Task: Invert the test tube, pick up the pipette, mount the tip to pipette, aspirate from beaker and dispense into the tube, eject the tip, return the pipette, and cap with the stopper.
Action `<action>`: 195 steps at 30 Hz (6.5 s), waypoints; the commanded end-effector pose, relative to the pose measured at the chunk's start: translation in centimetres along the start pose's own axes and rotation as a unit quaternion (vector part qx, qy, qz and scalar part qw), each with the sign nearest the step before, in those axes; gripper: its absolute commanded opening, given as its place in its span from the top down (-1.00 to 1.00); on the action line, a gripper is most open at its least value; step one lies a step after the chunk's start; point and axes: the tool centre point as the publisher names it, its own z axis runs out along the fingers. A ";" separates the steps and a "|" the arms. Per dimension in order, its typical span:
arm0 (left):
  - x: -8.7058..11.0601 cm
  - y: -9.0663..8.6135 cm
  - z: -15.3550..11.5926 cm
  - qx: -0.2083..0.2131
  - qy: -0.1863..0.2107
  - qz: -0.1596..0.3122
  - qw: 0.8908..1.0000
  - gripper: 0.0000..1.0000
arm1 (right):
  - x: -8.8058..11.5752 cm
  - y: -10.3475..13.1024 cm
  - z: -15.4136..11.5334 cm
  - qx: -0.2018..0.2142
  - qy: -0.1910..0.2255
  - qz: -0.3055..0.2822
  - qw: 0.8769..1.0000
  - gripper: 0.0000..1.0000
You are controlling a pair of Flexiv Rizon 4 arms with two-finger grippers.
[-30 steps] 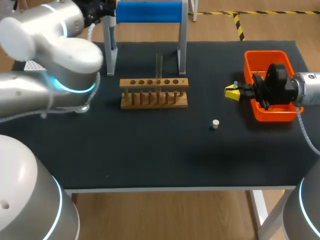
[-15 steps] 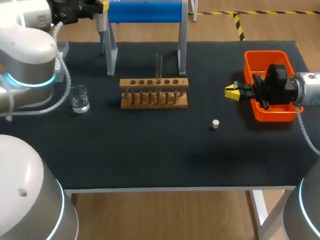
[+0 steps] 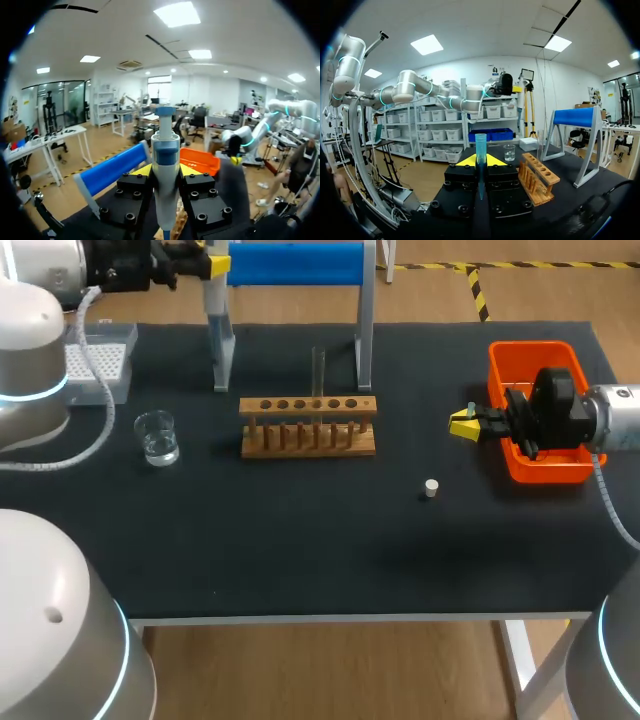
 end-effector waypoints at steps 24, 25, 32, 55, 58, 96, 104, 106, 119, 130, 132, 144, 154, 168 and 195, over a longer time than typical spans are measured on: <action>6.2 -1.9 1.9 0.024 0.195 0.023 0.980 1.00 | 0.1 0.1 -0.1 0.001 0.000 0.000 1.000 1.00; 6.2 -1.9 1.9 0.024 0.195 0.023 0.980 1.00 | 0.1 0.1 -0.1 0.001 0.000 0.000 1.000 1.00; 7.3 -3.1 2.3 0.032 0.210 0.044 0.976 1.00 | 0.1 0.1 -0.1 0.001 0.000 0.000 1.000 1.00; 19.8 -9.0 5.4 0.040 0.221 0.077 0.971 1.00 | 0.1 0.1 -0.1 0.001 0.000 0.000 1.000 1.00; 20.6 -9.0 5.8 0.048 0.220 0.081 0.971 1.00 | 0.1 0.1 -0.1 0.001 0.000 0.000 1.000 1.00; 21.7 -9.1 6.4 0.057 0.246 0.090 0.963 1.00 | 0.1 0.1 -0.1 0.001 0.000 0.000 1.000 1.00; 21.7 -9.1 6.4 0.057 0.246 0.090 0.963 1.00 | 0.1 0.1 -0.1 0.001 0.000 0.000 1.000 1.00; 21.7 -9.1 6.4 0.057 0.246 0.090 0.963 1.00 | 0.1 0.1 -0.1 0.001 0.000 0.000 1.000 1.00; 21.7 -9.1 6.4 0.057 0.246 0.090 0.963 1.00 | 0.0 0.1 0.2 0.005 -0.002 -0.005 1.000 1.00; 21.7 -9.1 6.4 0.057 0.246 0.090 0.963 1.00 | -0.7 1.0 4.4 0.021 0.002 -0.045 0.999 1.00; 21.7 -9.1 6.4 0.057 0.246 0.090 0.963 1.00 | -0.8 1.1 5.3 0.026 0.005 -0.052 0.998 1.00; 21.7 -9.1 6.4 0.057 0.246 0.090 0.963 1.00 | -1.0 1.7 9.2 0.005 0.017 -0.045 0.999 1.00; 21.7 -9.1 6.4 0.057 0.246 0.090 0.963 1.00 | -1.2 1.4 11.9 -0.004 0.020 -0.041 0.999 1.00; 21.7 -9.1 6.4 0.057 0.246 0.090 0.963 1.00 | -2.1 0.7 15.0 -0.007 0.030 -0.037 0.999 1.00; 21.7 -9.1 6.4 0.057 0.246 0.090 0.963 1.00 | -2.2 0.2 18.0 -0.007 0.045 -0.026 0.999 1.00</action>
